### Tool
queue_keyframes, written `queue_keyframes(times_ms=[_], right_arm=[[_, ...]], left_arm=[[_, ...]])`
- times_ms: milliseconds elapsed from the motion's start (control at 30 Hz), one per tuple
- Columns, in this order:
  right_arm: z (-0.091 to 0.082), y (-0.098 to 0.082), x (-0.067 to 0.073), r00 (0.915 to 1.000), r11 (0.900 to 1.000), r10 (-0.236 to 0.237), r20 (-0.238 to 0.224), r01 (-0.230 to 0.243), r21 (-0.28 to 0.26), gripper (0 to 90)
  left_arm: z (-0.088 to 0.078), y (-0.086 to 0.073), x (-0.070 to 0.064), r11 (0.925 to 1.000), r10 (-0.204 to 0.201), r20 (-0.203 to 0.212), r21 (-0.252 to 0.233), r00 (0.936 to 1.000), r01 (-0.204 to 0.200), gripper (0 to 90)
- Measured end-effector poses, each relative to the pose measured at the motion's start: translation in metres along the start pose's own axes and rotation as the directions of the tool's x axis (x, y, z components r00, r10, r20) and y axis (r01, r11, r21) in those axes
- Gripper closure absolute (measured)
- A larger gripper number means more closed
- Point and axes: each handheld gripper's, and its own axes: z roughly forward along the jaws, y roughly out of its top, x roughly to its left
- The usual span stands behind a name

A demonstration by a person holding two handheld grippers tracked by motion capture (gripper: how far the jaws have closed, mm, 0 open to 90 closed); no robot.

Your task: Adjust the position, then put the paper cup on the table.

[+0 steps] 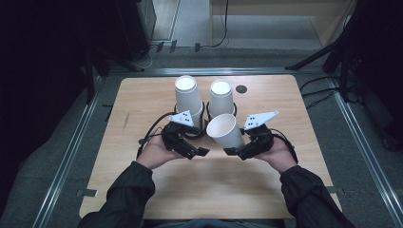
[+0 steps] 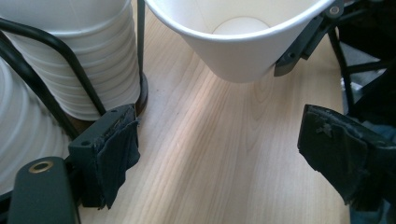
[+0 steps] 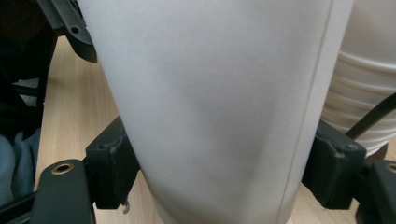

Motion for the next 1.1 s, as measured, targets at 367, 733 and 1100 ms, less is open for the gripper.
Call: queue_keyframes(times_ms=[367,733,1100], right_arm=[[-0.003,0.001,-0.002,0.9999,1.000,0.002,0.012,-0.002,-0.024,22.6],[0.007,0.004,0.002,0.9999,1.000,-0.012,0.011,0.013,-0.025,22.6],[0.020,0.006,0.009,0.9993,0.999,-0.029,-0.025,0.029,-0.024,22.7]], left_arm=[[0.003,0.003,0.002,0.9968,-0.065,0.017,-0.046,0.9978,0.065,8.9],[0.004,0.008,0.005,0.9856,-0.096,0.056,-0.135,0.9939,0.102,5.8],[0.009,0.013,-0.002,0.9788,-0.085,0.050,-0.182,0.9951,0.093,3.8]])
